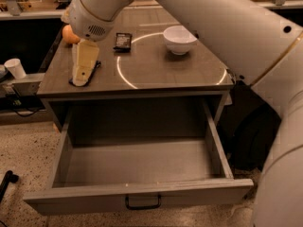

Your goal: Place rxbar blueberry into top drawer

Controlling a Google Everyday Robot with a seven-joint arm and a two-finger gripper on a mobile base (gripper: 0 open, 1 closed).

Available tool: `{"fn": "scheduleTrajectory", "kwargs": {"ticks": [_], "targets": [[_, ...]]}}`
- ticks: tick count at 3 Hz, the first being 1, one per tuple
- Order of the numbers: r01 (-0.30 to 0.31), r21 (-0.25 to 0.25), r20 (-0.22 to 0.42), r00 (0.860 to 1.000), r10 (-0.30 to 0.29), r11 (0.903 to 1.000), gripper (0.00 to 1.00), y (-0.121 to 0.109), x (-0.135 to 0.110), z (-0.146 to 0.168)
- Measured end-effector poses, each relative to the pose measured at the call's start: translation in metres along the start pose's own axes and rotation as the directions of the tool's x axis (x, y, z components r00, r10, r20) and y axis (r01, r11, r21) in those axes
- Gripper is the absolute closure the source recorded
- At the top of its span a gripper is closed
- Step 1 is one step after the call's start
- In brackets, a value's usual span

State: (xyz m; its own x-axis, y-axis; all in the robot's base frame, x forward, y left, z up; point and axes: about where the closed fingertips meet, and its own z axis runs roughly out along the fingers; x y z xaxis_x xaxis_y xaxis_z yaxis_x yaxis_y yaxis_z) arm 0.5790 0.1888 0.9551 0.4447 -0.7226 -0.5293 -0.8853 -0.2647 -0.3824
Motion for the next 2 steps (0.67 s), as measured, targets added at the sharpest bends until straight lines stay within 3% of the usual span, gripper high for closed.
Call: {"fn": "scheduleTrajectory", "kwargs": {"ticks": [1, 2], "targets": [[-0.056, 0.015, 0.064, 0.996, 0.055, 0.9983, 0.0, -0.009, 0.008, 0.015], [-0.198, 0.041, 0.144, 0.971, 0.191, 0.9793, 0.0, -0.024, 0.017, 0.046]]}}
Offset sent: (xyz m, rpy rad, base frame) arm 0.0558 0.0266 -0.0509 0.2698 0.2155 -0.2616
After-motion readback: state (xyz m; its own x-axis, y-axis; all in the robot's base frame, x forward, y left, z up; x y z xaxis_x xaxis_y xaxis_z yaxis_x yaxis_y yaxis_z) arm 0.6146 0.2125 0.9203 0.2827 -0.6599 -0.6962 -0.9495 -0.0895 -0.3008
